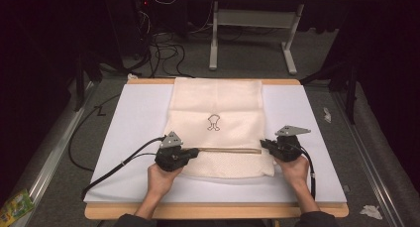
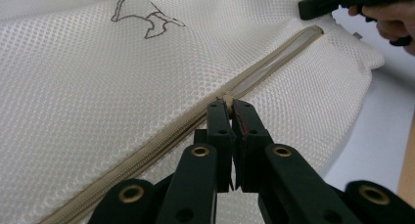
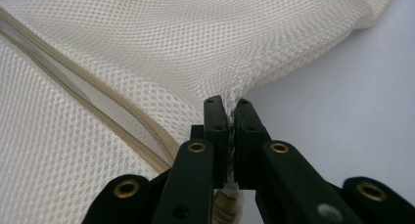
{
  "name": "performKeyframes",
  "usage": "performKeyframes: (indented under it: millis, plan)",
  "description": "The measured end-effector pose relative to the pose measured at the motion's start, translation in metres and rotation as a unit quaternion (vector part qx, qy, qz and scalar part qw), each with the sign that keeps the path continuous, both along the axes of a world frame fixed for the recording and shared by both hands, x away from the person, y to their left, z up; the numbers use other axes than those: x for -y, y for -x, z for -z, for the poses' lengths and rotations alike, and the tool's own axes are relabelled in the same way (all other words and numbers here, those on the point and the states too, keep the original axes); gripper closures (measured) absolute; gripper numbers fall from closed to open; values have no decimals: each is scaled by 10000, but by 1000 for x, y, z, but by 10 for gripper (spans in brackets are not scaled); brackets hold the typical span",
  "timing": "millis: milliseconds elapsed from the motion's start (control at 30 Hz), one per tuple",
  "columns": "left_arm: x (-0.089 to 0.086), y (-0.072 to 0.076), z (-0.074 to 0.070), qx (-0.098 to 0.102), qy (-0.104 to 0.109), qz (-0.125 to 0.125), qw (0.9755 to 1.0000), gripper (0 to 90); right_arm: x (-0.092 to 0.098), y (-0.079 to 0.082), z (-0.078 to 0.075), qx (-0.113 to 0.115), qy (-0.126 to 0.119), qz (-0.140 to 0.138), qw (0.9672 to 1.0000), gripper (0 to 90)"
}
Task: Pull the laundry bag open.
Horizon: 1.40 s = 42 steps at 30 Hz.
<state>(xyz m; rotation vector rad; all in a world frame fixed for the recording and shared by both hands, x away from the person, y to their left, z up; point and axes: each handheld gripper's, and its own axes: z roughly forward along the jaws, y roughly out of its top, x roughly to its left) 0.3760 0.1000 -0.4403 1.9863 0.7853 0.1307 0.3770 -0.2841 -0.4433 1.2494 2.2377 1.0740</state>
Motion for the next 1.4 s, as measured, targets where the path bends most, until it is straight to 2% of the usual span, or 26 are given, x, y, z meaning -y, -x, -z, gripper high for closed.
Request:
performKeyframes:
  millis: [100, 300, 467, 667, 867, 1033, 1167, 1267, 1400]
  plan:
    - [-1, 3, 0, 61, -56, -7, 10000, 872, -1, 0, 0, 31, 67, -29, 10000, 876]
    - [-4, 1, -4, 33, -20, -30, 10000, 872, -2, -1, -1, -29, -55, -27, 10000, 875]
    - [-9, 1, -2, 32, -46, -99, 9999, 872, -2, -1, 1, 56, 30, -53, 10000, 875]
    - [-16, 2, -4, 64, -102, -177, 9998, 872, -3, -2, 2, 24, 23, -20, 10000, 874]
    - [-20, 3, -4, 82, -9, -218, 9997, 872, -4, -2, 1, 13, 41, -31, 10000, 875]
    - [-23, 3, -4, 87, -28, -256, 9996, 872, -5, -2, 0, 31, 75, -37, 10000, 875]
    - [-30, 3, -4, 57, 44, -332, 9994, 872, -4, -2, 2, 60, -3, -21, 10000, 873]
    - [-33, 4, -4, 75, 10, -374, 9993, 872, -4, -2, 3, 25, -26, -1, 10000, 874]
    - [-37, 5, -5, 99, 117, -368, 9992, 872, -5, -1, 2, -49, -76, 81, 9999, 877]
